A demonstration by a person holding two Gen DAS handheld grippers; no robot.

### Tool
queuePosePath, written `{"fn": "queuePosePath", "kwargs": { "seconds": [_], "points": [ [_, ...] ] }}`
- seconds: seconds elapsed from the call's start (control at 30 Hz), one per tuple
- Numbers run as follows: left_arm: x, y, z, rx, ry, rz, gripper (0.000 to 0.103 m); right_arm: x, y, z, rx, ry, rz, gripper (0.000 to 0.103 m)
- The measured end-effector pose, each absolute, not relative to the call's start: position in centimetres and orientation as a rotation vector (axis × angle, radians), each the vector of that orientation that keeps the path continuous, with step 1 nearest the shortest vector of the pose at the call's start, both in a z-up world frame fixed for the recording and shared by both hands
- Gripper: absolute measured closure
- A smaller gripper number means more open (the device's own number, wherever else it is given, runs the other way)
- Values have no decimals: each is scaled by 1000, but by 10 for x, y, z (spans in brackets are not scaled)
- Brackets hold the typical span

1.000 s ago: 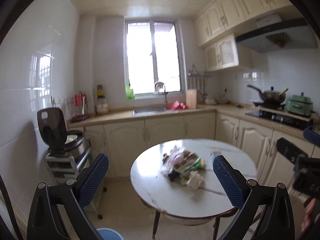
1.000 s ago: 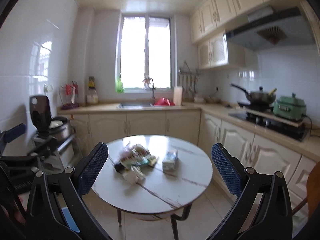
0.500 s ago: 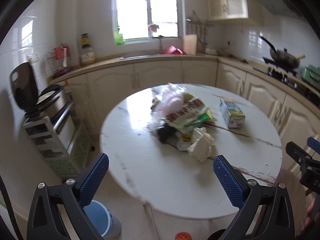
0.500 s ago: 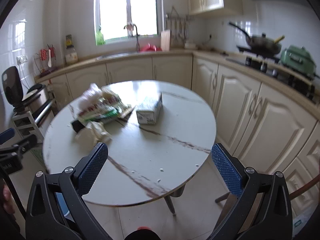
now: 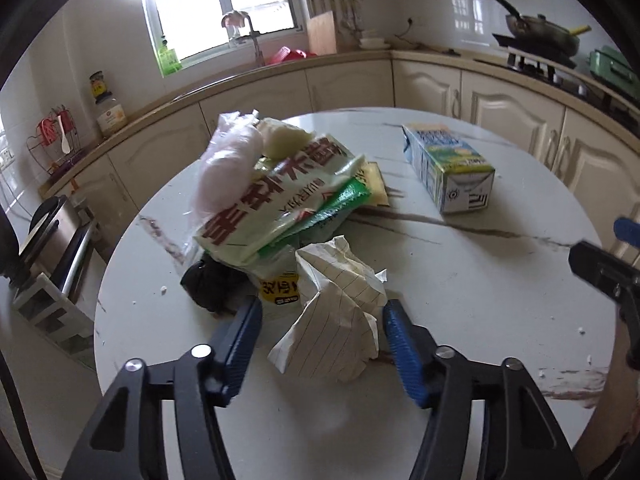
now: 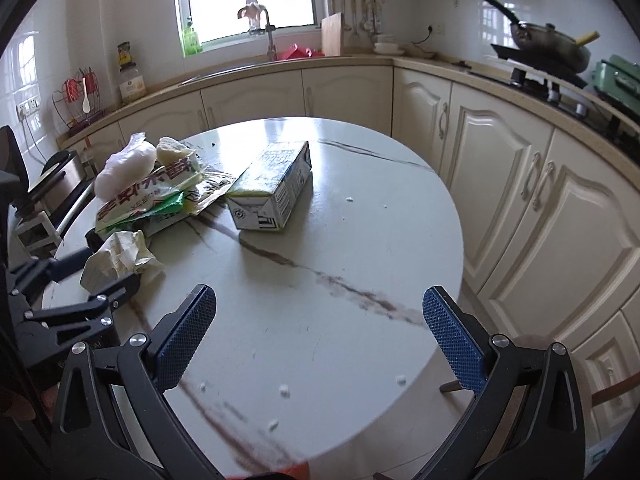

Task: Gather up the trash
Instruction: 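Grasp the crumpled lined paper with the left gripper while the right gripper grasps the milk carton, then carry paper and milk carton to the blue wastebasket and open both grippers over it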

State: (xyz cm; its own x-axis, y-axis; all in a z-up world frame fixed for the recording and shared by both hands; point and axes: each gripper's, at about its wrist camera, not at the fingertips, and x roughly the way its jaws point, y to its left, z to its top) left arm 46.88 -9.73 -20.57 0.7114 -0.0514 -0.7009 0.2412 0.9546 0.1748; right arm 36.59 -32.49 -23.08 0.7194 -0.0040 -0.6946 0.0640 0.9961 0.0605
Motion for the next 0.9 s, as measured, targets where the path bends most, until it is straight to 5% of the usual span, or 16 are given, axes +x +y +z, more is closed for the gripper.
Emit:
{"fn": "queuePosePath", "kwargs": {
  "seconds": [0.03,0.1,0.57,0.63,0.7,0.73,0.9],
  "points": [
    [475,-99,-208,283,775,-157,66,370,-325,-231,84,768,-34,0],
    [478,-97,-207,268,777,-177,75,381,-324,-230,82,775,-29,0],
    [470,-16,-167,15,673,-307,77,502,-292,-241,87,912,-8,0],
    [474,-4,-171,7,681,-278,77,514,-292,-248,99,948,-14,12],
    [473,5,-174,-4,685,-262,77,521,-294,-255,116,978,-8,44],
    [469,8,-175,-7,686,-255,77,521,-296,-258,119,991,-8,51],
    [456,27,-174,-43,683,-240,77,495,-309,-253,167,951,24,56]
  ]
}}
